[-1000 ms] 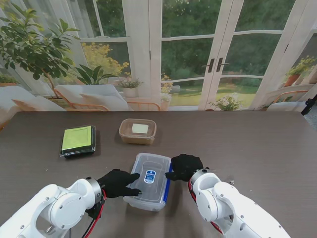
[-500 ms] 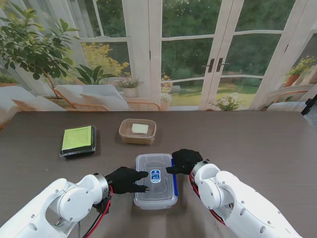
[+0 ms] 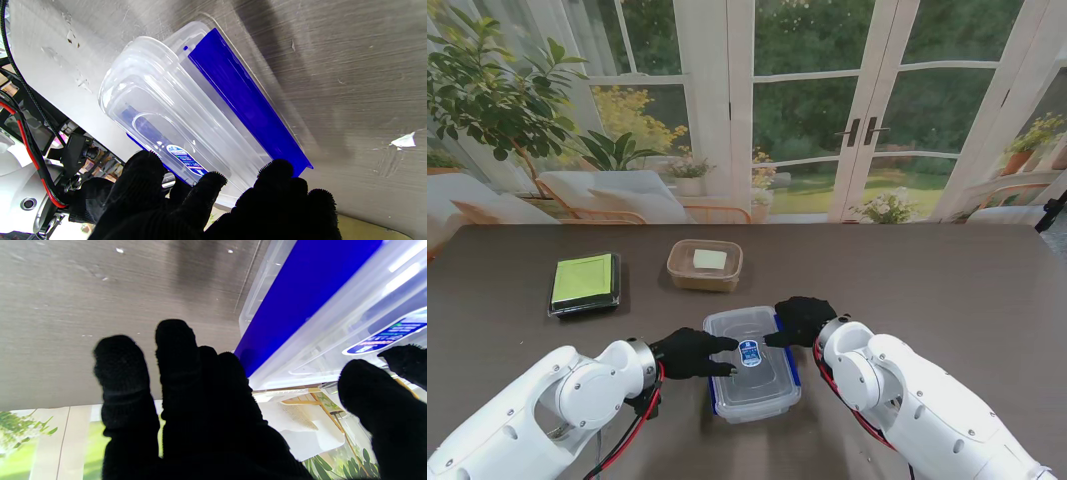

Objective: Pair container bodies with their lids

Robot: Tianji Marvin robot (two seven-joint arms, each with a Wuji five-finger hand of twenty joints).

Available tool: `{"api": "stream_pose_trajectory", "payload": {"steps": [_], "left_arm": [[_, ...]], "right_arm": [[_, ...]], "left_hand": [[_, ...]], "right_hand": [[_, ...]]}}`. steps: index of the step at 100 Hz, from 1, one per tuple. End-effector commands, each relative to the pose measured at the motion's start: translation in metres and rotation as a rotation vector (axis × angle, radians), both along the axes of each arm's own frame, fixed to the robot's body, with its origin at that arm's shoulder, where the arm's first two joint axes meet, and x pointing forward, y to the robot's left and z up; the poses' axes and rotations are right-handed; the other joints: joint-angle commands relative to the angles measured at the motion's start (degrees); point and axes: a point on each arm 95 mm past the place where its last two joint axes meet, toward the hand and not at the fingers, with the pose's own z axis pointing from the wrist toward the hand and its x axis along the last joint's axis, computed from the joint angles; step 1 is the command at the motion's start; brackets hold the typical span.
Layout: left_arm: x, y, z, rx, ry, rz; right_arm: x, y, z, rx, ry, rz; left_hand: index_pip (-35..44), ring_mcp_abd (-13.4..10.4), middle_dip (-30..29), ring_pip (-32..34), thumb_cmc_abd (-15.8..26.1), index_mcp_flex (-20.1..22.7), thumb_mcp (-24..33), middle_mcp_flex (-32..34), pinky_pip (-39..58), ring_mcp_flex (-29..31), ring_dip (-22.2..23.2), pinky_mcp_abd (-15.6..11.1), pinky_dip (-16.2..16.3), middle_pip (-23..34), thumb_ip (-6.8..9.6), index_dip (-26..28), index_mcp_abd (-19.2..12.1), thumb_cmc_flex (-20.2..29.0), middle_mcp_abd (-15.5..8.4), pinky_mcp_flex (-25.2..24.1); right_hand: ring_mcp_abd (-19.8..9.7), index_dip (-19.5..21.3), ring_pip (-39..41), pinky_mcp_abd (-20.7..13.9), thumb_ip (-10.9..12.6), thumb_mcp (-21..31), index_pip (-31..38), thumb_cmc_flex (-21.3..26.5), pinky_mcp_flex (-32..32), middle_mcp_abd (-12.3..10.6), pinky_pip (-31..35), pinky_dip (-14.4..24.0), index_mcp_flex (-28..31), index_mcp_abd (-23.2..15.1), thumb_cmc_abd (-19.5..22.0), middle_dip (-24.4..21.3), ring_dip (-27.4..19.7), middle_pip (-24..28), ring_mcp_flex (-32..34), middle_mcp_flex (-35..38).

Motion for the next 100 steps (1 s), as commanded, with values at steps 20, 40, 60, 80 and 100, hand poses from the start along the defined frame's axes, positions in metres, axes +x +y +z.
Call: {"api": "stream_pose_trajectory", "payload": {"steps": [20, 40, 60, 80, 100], "left_arm": [[-0.006, -0.016, 0.001, -0.033, 0.005, -0.042], [-0.006, -0.007, 0.007, -0.025, -0.034, -0.018], [-0.008, 0.006, 0.011, -0.011, -0.072, 0.019], [-0.011, 0.023, 0.011, 0.013, -0.081, 0.065], [-0.012, 0.034, 0.005, 0.031, -0.068, 0.097]], "right_arm": [[-0.012, 0.02, -0.003, 0.017, 0.007, 0.059], [-0.012, 0.016, 0.009, -0.011, -0.04, 0.039], [-0.016, 0.015, 0.019, -0.037, -0.092, 0.038], [-0.022, 0.016, 0.025, -0.032, -0.126, 0.069], [-0.028, 0.019, 0.022, -0.008, -0.123, 0.1]], "left_hand": [[-0.54, -3.69, -1.37, -0.23, 3.13, -0.26, -0.96, -6.43, 0.24, 1.38, 0.28, -4.95, 1.01, -9.65, 0.23, -0.39, -0.68, 1.6, -16.45, 0.66], [-0.52, -3.22, -1.35, -0.11, 2.94, -0.14, -1.01, -6.07, 0.27, 1.77, 0.31, -4.76, 1.01, -9.57, 0.19, -0.41, -1.1, 1.39, -16.69, 0.84], [-0.5, -2.87, -1.32, 0.08, 2.77, -0.06, -0.98, -5.7, 0.4, 2.2, 0.4, -4.39, 1.02, -9.5, 0.17, -0.43, -1.18, 1.27, -16.58, 1.29], [-0.45, -2.65, -1.3, 0.24, 2.69, 0.15, -0.97, -5.41, 0.49, 2.46, 0.48, -4.2, 1.05, -9.49, 0.16, -0.44, -1.05, 1.14, -16.36, 1.57], [-0.43, -2.56, -1.26, 0.37, 2.66, 0.27, -0.95, -5.11, 0.61, 2.71, 0.53, -4.02, 1.12, -9.43, 0.16, -0.47, -0.97, 1.09, -16.36, 1.77]], "right_hand": [[-0.1, -2.05, 0.68, 0.33, 1.04, 1.41, -5.43, -1.37, -18.95, -7.79, 1.71, -0.12, -9.1, -20.8, 1.95, 0.26, 0.58, -0.16, -1.84, -2.51], [1.48, -3.52, -2.44, 0.88, 1.19, -1.47, -7.71, -2.62, -21.03, -7.26, 0.54, 0.42, -12.25, -21.2, 2.69, -2.98, -0.42, -4.62, -4.5, -6.25], [1.99, -4.25, -6.97, 0.49, 1.75, -4.41, -8.45, -3.15, -23.11, -6.86, -0.8, 0.94, -13.98, -20.58, 4.14, -5.72, -2.06, -7.87, -8.39, -10.85], [2.14, -4.3, -12.91, 0.08, 1.91, -4.17, -7.93, -2.7, -24.06, -7.16, -1.95, 1.1, -12.33, -21.62, 3.84, -8.34, -4.74, -9.96, -11.14, -12.36], [1.95, -4.31, -18.27, 0.04, 1.72, -3.27, -8.03, -2.54, -26.57, -8.05, -5.39, -0.1, -11.29, -22.24, 3.23, -9.7, -7.08, -10.93, -13.53, -12.83]]}}
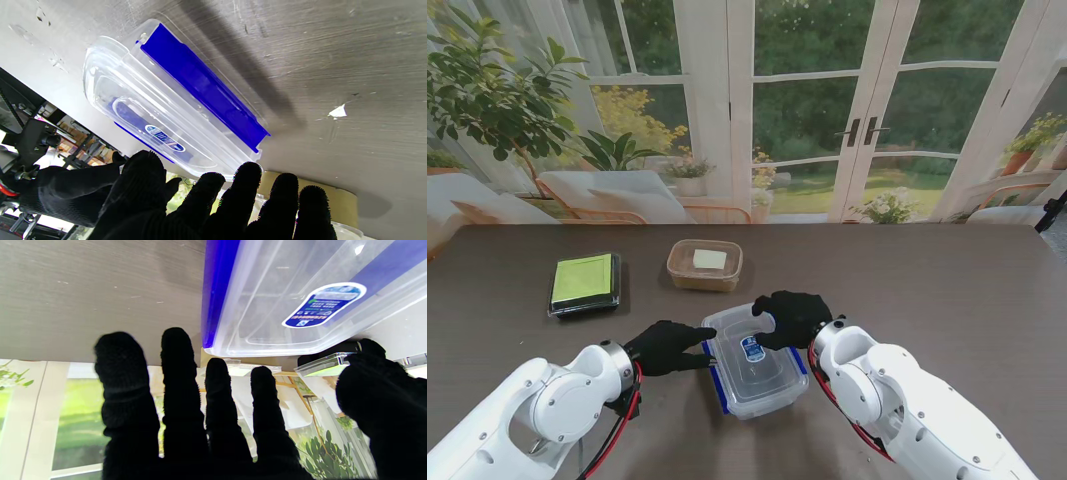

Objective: Pair container bodies with their lids

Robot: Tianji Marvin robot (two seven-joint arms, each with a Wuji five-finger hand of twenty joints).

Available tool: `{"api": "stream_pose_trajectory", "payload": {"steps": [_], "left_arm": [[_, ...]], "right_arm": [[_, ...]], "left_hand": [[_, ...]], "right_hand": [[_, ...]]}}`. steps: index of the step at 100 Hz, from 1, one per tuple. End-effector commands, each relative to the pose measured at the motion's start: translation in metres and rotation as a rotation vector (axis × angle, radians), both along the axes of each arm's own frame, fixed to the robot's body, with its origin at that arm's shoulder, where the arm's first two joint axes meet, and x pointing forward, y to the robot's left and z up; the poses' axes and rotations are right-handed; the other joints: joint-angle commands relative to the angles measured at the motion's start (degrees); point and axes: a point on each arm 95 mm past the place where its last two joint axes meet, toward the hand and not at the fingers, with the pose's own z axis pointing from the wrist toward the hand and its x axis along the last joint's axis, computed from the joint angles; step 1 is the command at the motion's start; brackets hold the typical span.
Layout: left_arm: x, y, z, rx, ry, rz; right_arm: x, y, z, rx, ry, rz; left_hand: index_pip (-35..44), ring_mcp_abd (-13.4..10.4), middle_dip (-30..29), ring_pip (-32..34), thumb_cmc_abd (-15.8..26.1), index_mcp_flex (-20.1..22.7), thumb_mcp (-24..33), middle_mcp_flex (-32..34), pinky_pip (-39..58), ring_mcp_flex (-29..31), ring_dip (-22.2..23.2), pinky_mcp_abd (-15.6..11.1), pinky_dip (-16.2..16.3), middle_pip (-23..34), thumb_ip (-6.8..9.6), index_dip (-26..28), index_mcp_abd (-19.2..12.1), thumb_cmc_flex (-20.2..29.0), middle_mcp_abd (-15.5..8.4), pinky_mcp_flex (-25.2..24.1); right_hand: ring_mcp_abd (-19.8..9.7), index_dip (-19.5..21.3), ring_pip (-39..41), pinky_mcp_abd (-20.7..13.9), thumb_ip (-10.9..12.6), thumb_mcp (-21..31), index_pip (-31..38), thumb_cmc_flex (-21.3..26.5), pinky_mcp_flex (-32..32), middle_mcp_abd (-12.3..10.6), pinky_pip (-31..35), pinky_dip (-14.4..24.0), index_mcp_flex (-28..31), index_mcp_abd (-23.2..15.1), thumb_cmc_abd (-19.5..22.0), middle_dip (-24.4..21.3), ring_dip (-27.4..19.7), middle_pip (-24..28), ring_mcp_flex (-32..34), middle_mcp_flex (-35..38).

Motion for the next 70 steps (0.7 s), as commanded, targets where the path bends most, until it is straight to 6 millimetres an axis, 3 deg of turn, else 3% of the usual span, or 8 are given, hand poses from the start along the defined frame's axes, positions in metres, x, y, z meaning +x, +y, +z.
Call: {"api": "stream_pose_trajectory", "payload": {"steps": [1, 38, 58, 70], "left_arm": [[-0.002, 0.004, -0.006, 0.018, 0.026, 0.006], [0.008, 0.028, -0.025, 0.067, 0.02, 0.086], [0.019, 0.038, -0.04, 0.076, 0.066, 0.14], [0.026, 0.039, -0.049, 0.063, 0.102, 0.151]], "right_arm": [[-0.007, 0.005, -0.003, 0.009, 0.017, 0.027], [-0.021, 0.013, -0.008, -0.033, 0.053, 0.106], [-0.023, 0.012, -0.016, -0.079, 0.058, 0.106], [-0.024, 0.011, -0.021, -0.086, 0.066, 0.101]], "left_hand": [[-0.45, -0.07, -0.16, 0.38, 2.6, -0.06, -0.97, -0.34, 0.63, 1.34, -0.04, -0.78, 1.13, -0.43, 0.16, -0.29, -0.7, 1.07, -0.38, 0.06], [-0.97, -0.06, -0.06, 1.39, 2.43, -1.18, -1.02, -0.04, 1.58, 2.65, 0.5, -0.25, 1.8, -0.4, 0.14, -0.6, 0.68, 0.79, -0.16, 1.46], [-1.75, -0.15, -0.22, 1.17, 2.43, -3.24, -1.13, -2.5, 1.77, 1.11, 0.69, -0.75, 2.47, -1.06, 0.1, -1.01, 1.55, 0.06, 0.24, 0.6], [-2.2, -0.5, -0.42, 0.48, 2.88, -4.79, -1.45, -5.29, 1.57, -0.54, 0.56, -1.45, 2.81, -1.55, 0.0, -1.24, 0.32, -1.59, 0.08, -0.44]], "right_hand": [[0.55, -0.68, -2.36, 0.03, 1.7, -3.19, 0.28, -1.82, -26.75, -1.61, -2.57, -0.26, 0.81, -1.54, 0.61, -1.29, -1.26, -1.49, -2.28, -2.26], [-2.28, -2.09, -24.82, -3.21, 1.83, -7.44, -4.88, -1.91, -38.75, -4.75, -18.14, -7.38, -6.05, -5.39, 1.88, -10.45, -12.03, -12.04, -17.42, -13.13], [-2.23, -2.81, -26.98, -3.7, 2.16, -9.45, -8.8, -1.88, -41.23, -5.05, -20.53, -7.43, -9.78, -5.62, 2.18, -11.4, -12.91, -12.4, -19.84, -16.12], [-2.12, -2.87, -27.16, -3.64, 2.35, -9.84, -10.55, -1.61, -41.32, -5.01, -20.98, -6.8, -9.24, -5.8, 2.11, -11.43, -12.72, -11.99, -19.64, -16.06]]}}
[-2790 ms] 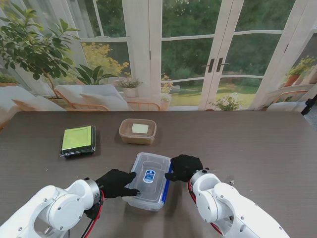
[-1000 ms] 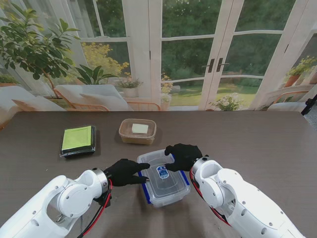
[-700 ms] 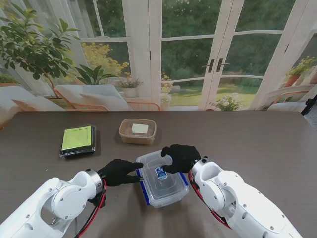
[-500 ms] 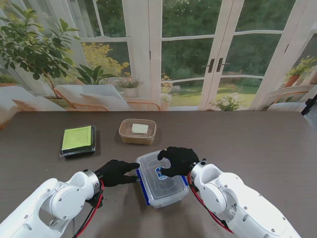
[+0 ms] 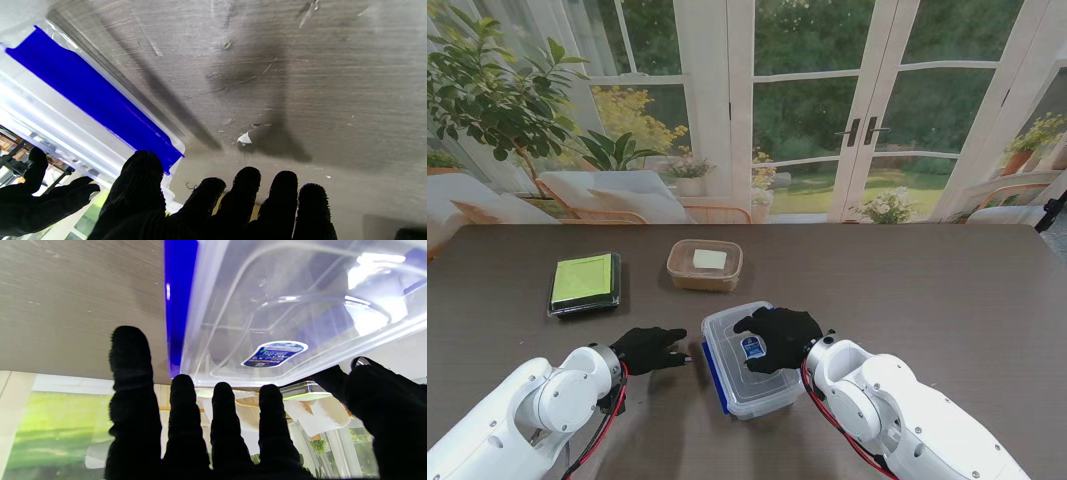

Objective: Pair container bodies with their lids

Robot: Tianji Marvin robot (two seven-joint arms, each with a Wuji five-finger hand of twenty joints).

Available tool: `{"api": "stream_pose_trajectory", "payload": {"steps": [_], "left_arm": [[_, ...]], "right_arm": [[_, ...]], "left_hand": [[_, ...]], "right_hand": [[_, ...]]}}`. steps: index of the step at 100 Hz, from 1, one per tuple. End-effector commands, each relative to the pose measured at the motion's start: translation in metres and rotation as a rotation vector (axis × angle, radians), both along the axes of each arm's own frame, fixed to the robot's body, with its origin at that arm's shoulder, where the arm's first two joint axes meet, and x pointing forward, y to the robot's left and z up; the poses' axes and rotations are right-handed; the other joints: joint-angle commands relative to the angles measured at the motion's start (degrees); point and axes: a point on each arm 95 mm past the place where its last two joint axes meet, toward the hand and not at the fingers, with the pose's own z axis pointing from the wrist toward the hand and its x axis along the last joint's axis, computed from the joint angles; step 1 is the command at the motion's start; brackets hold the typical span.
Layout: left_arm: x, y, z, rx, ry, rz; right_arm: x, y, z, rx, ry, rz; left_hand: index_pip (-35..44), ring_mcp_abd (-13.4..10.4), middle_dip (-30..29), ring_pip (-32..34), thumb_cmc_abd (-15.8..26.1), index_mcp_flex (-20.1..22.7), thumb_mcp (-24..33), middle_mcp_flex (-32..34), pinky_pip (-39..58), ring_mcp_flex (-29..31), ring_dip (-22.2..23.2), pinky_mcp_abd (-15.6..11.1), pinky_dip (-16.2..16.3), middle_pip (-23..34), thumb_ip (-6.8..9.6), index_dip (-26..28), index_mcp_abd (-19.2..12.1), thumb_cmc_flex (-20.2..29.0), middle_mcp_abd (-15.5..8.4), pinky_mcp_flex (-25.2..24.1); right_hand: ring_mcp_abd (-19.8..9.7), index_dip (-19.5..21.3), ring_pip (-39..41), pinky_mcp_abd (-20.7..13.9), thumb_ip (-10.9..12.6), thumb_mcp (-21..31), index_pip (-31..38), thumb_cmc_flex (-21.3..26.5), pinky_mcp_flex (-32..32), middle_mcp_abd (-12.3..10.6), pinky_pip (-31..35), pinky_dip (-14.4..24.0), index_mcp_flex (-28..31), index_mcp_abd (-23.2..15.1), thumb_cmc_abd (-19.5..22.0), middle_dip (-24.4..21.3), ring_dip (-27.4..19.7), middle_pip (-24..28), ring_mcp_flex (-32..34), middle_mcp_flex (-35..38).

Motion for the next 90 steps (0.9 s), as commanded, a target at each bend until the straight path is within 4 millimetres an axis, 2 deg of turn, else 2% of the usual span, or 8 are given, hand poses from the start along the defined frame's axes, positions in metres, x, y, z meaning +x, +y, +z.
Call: {"api": "stream_pose_trajectory", "payload": {"steps": [1, 11, 19, 23, 34, 57, 70, 90], "left_arm": [[0.003, 0.0, -0.005, -0.016, 0.037, 0.004], [0.007, -0.001, -0.012, -0.051, 0.075, 0.012], [0.009, -0.001, -0.015, -0.092, 0.116, 0.009], [0.009, -0.001, -0.017, -0.111, 0.131, 0.008], [0.009, 0.0, -0.019, -0.124, 0.154, 0.01], [0.013, 0.0, -0.023, -0.092, 0.173, 0.008], [0.016, -0.003, -0.028, -0.115, 0.194, 0.008], [0.017, -0.007, -0.036, -0.142, 0.23, -0.002]], "right_arm": [[-0.003, -0.001, -0.008, -0.014, 0.026, -0.003], [-0.004, -0.002, -0.011, -0.015, 0.033, -0.004], [-0.004, -0.002, -0.013, -0.016, 0.036, -0.005], [-0.004, -0.002, -0.013, -0.015, 0.037, -0.005], [-0.005, -0.002, -0.014, -0.014, 0.041, -0.006], [-0.006, -0.001, -0.015, -0.011, 0.049, -0.003], [-0.008, -0.001, -0.016, -0.009, 0.052, -0.001], [-0.009, -0.001, -0.017, -0.011, 0.057, 0.0]], "left_hand": [[-0.77, -0.58, -0.28, -0.3, 2.95, -1.93, -1.36, -2.02, 0.83, -1.64, 0.55, -1.49, 1.37, -0.65, -0.01, 0.08, -1.04, -1.25, 0.16, -1.29], [-0.8, -1.03, -0.34, -1.07, 3.22, -2.13, -1.74, -3.41, 0.55, -3.01, 0.33, -2.05, 1.59, -0.69, -0.18, -0.05, -3.79, -3.4, 0.03, -2.32], [-0.32, -1.99, -0.13, -2.02, 2.49, -1.25, -1.66, -5.08, -0.01, -4.47, -0.04, -2.96, 1.7, -0.65, -0.2, 0.08, -8.89, -6.55, -0.91, -3.71], [-0.06, -2.32, -0.11, -2.27, 1.99, -0.64, -1.9, -5.52, -0.21, -4.94, -0.14, -3.18, 1.69, -0.72, -0.31, 0.18, -10.35, -7.44, -1.21, -4.2], [-0.24, -2.97, 0.1, -2.95, 1.21, -1.14, -1.53, -7.02, -0.64, -6.29, -0.39, -3.95, 1.76, -0.77, -0.25, 0.29, -10.49, -10.71, -1.39, -5.42], [-1.43, -3.95, 0.69, -3.28, 1.28, -3.41, -1.59, -9.13, -1.12, -7.98, -0.21, -5.0, 1.82, -0.82, -0.35, -0.44, -6.93, -13.28, -0.57, -6.93], [-1.29, -4.13, 2.12, -2.78, 1.2, -3.03, -1.28, -9.4, -1.06, -8.18, 0.98, -5.24, 2.18, -0.28, -0.34, -1.35, -8.47, -13.23, -0.63, -7.5], [0.08, -4.68, 2.8, -2.88, 1.19, 0.09, -1.1, -9.36, -1.0, -8.18, 1.63, -5.6, 2.48, -0.25, -0.34, -0.84, -13.88, -12.07, -1.49, -7.76]], "right_hand": [[-0.26, -0.47, -0.04, -0.83, 1.81, -4.62, -1.72, -1.66, -37.0, -1.06, -1.31, -1.23, -0.78, -1.41, 1.19, -0.79, 0.33, -0.15, -0.97, -2.98], [-0.19, -0.27, 0.06, -0.82, 1.82, -4.5, -1.81, -1.64, -36.98, -1.17, -1.36, -1.02, -0.56, -1.44, 1.18, -0.8, 0.43, -0.06, -0.75, -2.75], [-0.23, -0.12, 0.19, -0.9, 1.83, -4.37, -1.81, -1.56, -36.84, -1.16, -1.32, -0.86, -0.29, -1.35, 1.14, -0.77, 0.52, 0.02, -0.53, -2.6], [-0.19, -0.04, 0.28, -0.91, 1.83, -4.25, -1.82, -1.52, -36.8, -1.12, -1.32, -0.77, -0.2, -1.34, 1.06, -0.74, 0.57, 0.1, -0.42, -2.45], [-0.17, 0.15, 0.53, -0.87, 1.81, -4.06, -1.83, -1.58, -36.67, -1.0, -1.28, -0.56, -0.08, -1.34, 1.05, -0.66, 0.72, 0.25, -0.16, -2.27], [-0.04, 0.55, 1.24, -0.95, 1.76, -3.69, -1.58, -1.62, -36.42, -0.98, -1.08, -0.12, 0.08, -1.08, 1.06, -0.48, 1.09, 0.6, 0.49, -1.65], [-0.01, 0.71, 1.47, -0.99, 1.73, -3.61, -1.41, -1.67, -36.43, -0.99, -1.05, 0.05, -0.01, -1.07, 1.12, -0.42, 1.22, 0.65, 0.62, -1.55], [-0.17, 0.91, 1.67, -0.96, 1.74, -3.59, -1.11, -1.61, -36.44, -0.91, -1.04, 0.24, 0.13, -0.97, 1.17, -0.38, 1.31, 0.68, 0.69, -1.36]]}}
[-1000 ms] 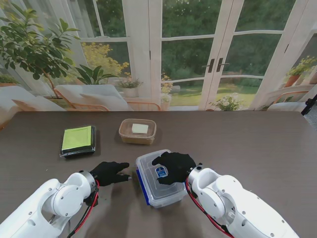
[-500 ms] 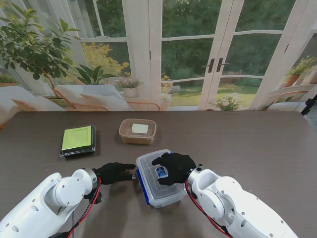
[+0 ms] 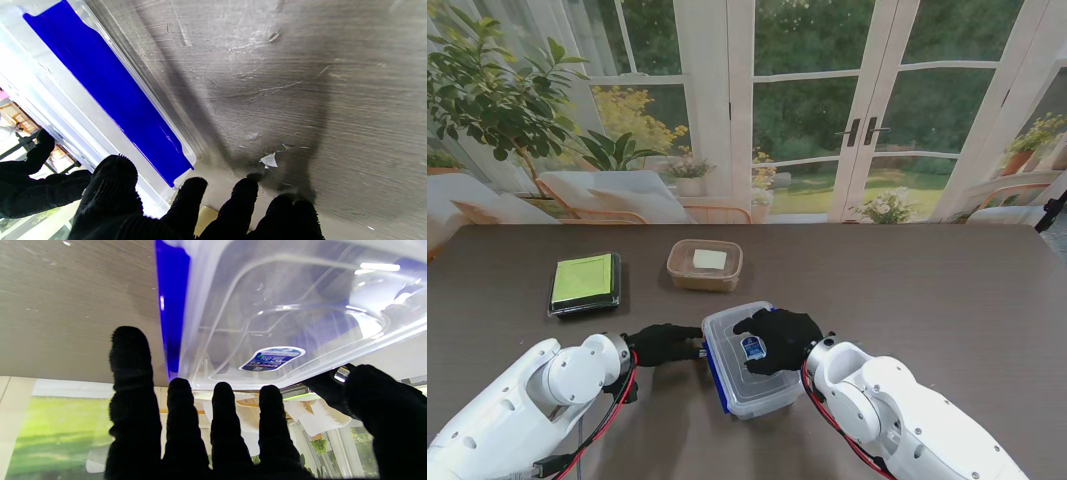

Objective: Pair container bodies with their lids

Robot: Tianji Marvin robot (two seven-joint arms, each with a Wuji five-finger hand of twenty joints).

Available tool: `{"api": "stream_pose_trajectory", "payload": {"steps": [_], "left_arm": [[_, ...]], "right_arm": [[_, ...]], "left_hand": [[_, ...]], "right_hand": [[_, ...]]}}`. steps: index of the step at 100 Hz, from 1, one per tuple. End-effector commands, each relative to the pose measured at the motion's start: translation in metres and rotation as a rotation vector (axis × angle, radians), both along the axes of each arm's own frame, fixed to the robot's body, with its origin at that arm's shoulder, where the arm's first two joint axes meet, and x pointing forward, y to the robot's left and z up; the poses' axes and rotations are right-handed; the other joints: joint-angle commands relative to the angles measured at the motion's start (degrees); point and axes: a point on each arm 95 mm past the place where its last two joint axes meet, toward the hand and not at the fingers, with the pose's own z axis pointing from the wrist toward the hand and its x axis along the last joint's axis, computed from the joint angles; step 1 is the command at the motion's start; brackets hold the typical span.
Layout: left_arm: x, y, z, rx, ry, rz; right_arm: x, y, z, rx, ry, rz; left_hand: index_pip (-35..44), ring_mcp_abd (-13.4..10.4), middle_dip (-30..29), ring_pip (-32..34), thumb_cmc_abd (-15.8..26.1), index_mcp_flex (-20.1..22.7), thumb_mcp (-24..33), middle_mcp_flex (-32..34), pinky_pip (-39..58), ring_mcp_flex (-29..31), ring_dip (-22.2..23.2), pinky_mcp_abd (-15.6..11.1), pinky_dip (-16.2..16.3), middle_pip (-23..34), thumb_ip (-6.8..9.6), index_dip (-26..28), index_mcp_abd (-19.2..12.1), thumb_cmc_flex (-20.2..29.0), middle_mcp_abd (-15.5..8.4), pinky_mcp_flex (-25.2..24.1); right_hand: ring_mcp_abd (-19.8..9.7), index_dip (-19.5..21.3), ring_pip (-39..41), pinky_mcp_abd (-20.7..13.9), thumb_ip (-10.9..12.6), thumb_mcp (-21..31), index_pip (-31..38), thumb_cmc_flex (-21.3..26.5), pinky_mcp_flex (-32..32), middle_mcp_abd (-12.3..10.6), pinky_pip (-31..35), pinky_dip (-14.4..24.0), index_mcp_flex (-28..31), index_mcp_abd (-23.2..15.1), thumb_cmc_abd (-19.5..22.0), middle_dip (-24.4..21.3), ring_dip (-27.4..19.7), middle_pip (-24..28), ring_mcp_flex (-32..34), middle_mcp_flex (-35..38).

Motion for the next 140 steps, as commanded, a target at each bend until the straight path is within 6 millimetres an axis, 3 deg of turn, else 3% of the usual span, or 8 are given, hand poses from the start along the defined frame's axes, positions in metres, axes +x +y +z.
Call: {"api": "stream_pose_trajectory", "payload": {"steps": [1, 21, 47, 92, 140], "left_arm": [[-0.011, -0.002, -0.021, -0.001, 0.08, -0.008], [-0.011, -0.005, -0.025, -0.014, 0.113, -0.004], [-0.016, -0.006, -0.029, -0.047, 0.132, 0.026], [-0.028, -0.006, -0.033, -0.208, 0.127, 0.145], [-0.036, -0.006, -0.026, -0.378, 0.116, 0.25]], "right_arm": [[-0.008, -0.001, -0.014, -0.022, 0.048, 0.006], [-0.009, -0.001, -0.015, -0.021, 0.056, 0.006], [-0.011, 0.0, -0.017, -0.018, 0.064, 0.007], [-0.014, 0.0, -0.02, -0.017, 0.08, 0.008], [-0.016, 0.003, -0.023, -0.021, 0.096, 0.011]], "left_hand": [[0.56, -2.94, 0.57, 3.17, 0.71, 1.37, 0.35, -1.33, 0.84, 2.03, 1.5, 0.77, -0.26, 0.23, -0.28, 0.06, -2.6, -0.95, -0.83, 1.29], [2.48, -2.48, 0.85, 3.13, 1.07, 5.67, 0.27, -0.24, 0.79, 2.28, 1.8, 0.83, -0.12, 0.34, -0.33, 1.22, -2.17, -0.27, -0.44, 1.16], [7.38, -1.78, 1.17, 3.29, 1.54, 16.14, 0.41, 2.29, 0.77, 3.31, 2.16, 1.27, -0.07, 0.73, -0.31, 4.64, -0.29, 1.48, 0.11, 1.45], [12.09, -0.21, 1.76, 3.64, 0.61, 25.69, 0.54, 7.23, 0.82, 5.49, 2.77, 2.43, -0.07, 1.48, -0.38, 10.6, 0.62, 5.8, 0.75, 2.23], [12.16, 1.58, 1.94, 3.97, 0.4, 26.21, 0.45, 9.3, 0.89, 7.29, 3.09, 3.53, -0.14, 1.65, -0.44, 12.5, 2.49, 7.46, 2.12, 2.86]], "right_hand": [[-1.66, 0.92, 4.2, -0.95, 1.73, -3.59, -0.02, -1.62, -36.43, -0.83, -0.52, 0.26, 0.1, -0.94, 1.2, -0.36, 1.47, 0.65, 1.22, -1.4], [-1.59, 1.03, 4.49, -1.03, 1.72, -3.52, 0.2, -1.6, -36.3, -0.67, -0.41, 0.44, 0.07, -0.86, 1.23, -0.34, 1.59, 0.63, 1.47, -1.33], [-1.68, 1.09, 4.88, -1.15, 1.72, -3.46, 0.46, -1.55, -36.17, -0.6, -0.14, 0.68, 0.07, -0.78, 1.31, -0.32, 1.75, 0.65, 1.74, -1.31], [-1.88, 1.07, 5.19, -1.22, 1.73, -3.47, 0.66, -1.46, -36.2, -0.47, 0.06, 0.89, -0.24, -0.63, 1.55, -0.33, 1.86, 0.63, 1.61, -1.65], [-1.87, 1.04, 5.27, -1.37, 1.78, -3.79, 0.67, -1.34, -36.24, -0.32, 0.06, 0.97, -0.36, -0.61, 1.91, -0.35, 1.85, 0.66, 1.43, -2.16]]}}
